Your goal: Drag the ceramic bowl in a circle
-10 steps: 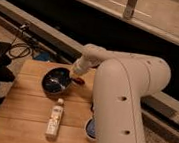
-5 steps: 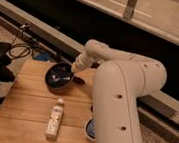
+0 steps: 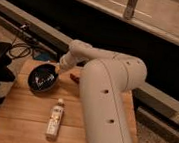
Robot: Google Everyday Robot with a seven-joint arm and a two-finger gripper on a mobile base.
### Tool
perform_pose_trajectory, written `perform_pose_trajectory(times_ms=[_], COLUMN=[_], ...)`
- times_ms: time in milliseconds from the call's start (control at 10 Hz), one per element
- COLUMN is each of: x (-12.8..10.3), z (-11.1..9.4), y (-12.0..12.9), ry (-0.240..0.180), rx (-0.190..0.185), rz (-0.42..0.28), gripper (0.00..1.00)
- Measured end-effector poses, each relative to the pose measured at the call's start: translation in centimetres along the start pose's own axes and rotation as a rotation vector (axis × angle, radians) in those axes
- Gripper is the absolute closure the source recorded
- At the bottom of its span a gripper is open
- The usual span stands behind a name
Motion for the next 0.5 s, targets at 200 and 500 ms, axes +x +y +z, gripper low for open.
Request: perform_pose_trajectory(times_ms=[200, 500], x=[0.7, 3.0], z=[0.5, -1.8], y=[1.4, 0.9], ry=[0.015, 0.035], rx=[-0.006, 0.009], rz=[0.016, 0.05], gripper=[1.0, 1.0])
